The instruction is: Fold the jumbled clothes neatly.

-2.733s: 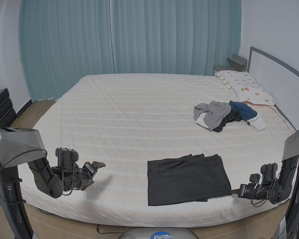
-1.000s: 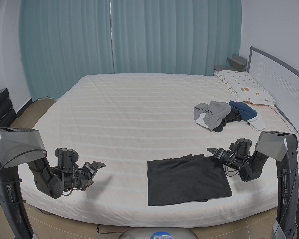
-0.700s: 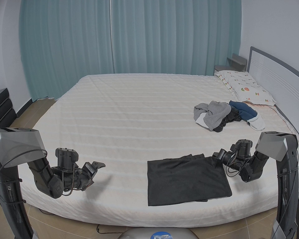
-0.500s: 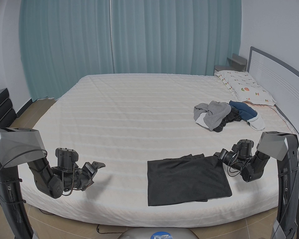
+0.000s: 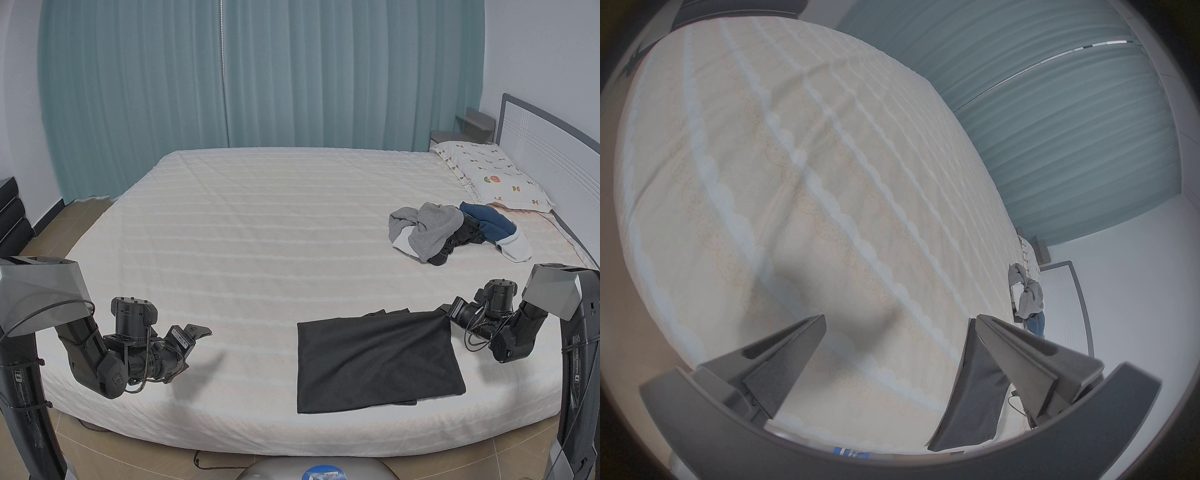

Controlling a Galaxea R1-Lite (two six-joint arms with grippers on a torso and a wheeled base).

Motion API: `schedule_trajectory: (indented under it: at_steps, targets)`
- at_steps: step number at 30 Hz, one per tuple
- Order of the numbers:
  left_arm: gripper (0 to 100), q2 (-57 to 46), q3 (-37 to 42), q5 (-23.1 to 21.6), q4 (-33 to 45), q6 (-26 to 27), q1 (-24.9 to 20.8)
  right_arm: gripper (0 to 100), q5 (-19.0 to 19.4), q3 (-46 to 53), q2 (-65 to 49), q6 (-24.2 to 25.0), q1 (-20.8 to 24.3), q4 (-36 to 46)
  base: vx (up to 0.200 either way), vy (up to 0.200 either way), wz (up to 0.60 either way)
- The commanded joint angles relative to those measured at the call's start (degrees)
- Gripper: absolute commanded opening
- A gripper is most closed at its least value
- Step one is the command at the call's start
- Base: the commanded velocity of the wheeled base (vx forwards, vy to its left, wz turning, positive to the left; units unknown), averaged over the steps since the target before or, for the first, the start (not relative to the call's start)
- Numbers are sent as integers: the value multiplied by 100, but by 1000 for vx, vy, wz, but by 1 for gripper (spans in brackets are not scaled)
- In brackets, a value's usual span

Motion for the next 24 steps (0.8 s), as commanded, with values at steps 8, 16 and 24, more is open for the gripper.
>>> schedule_trajectory:
  at_steps: [8,16,24]
  targets:
    - [100,6,-1,1,-2,-2,0,0,10,37,10,1,34,-19,0,0,0]
    - [100,6,-10,1,-2,-2,0,100,10,222,-130,1,87,-72,0,0,0]
    - [100,6,-18,1,-2,-2,-26,100,10,855,-1062,1,70,130,0,0,0]
